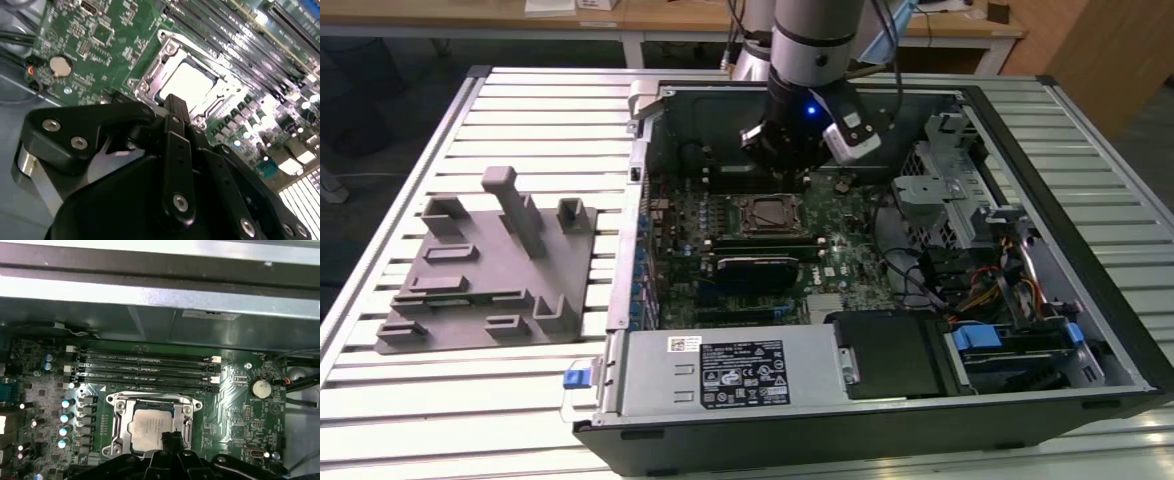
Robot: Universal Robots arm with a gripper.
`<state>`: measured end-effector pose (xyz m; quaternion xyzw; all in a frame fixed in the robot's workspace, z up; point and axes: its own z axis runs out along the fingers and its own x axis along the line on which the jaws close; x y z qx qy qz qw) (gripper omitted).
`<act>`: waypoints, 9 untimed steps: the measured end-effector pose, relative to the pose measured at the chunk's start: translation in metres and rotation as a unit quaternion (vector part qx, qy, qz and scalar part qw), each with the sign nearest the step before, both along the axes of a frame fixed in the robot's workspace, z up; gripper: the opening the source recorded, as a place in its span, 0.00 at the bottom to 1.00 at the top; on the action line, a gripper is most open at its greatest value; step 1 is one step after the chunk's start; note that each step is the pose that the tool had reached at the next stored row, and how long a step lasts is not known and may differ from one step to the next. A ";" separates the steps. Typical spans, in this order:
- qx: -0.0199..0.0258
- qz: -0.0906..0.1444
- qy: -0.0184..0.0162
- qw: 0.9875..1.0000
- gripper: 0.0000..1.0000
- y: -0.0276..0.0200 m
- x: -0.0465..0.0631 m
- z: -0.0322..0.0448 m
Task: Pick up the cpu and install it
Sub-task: 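Install the second cpu locking lever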
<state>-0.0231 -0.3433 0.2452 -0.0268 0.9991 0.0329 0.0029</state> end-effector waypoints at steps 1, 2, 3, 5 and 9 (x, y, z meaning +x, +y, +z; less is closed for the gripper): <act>0.000 0.000 0.000 1.000 0.11 -0.0003 0.000 0.0003; 0.000 0.000 0.000 1.000 0.11 -0.0007 0.000 0.0003; 0.000 0.000 0.000 1.000 0.11 -0.0015 0.000 0.0004; 0.000 0.000 0.000 1.000 0.11 -0.0041 0.000 0.0004; 0.000 0.000 0.001 1.000 0.11 -0.0114 0.000 0.0004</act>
